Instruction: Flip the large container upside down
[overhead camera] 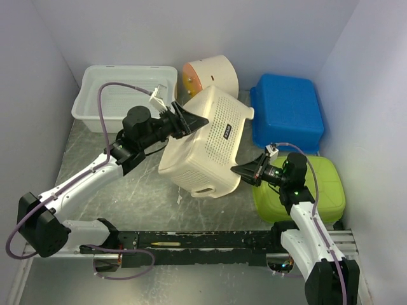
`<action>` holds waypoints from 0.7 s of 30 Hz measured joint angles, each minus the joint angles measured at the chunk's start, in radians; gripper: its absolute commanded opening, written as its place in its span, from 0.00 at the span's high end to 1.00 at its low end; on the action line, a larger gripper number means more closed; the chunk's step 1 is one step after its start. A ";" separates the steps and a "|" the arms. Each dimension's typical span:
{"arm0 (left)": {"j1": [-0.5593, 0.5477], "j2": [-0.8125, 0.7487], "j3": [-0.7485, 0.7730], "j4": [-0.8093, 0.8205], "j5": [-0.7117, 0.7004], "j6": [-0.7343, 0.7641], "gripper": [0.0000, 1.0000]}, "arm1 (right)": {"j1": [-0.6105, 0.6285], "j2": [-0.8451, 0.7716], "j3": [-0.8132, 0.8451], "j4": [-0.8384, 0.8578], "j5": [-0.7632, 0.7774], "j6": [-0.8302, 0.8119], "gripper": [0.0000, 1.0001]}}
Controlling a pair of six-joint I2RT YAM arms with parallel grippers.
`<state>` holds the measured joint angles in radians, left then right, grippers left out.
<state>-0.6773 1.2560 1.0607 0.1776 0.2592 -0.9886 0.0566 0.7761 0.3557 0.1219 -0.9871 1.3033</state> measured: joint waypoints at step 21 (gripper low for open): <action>-0.227 0.066 0.157 -0.154 0.148 0.045 0.14 | 0.023 0.082 0.356 -0.851 0.496 -0.531 0.31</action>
<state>-0.9043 1.3220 1.2175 0.0235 0.4068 -0.9432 0.0795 0.8585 0.7113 -0.7296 -0.4911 0.7727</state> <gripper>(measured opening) 0.826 0.690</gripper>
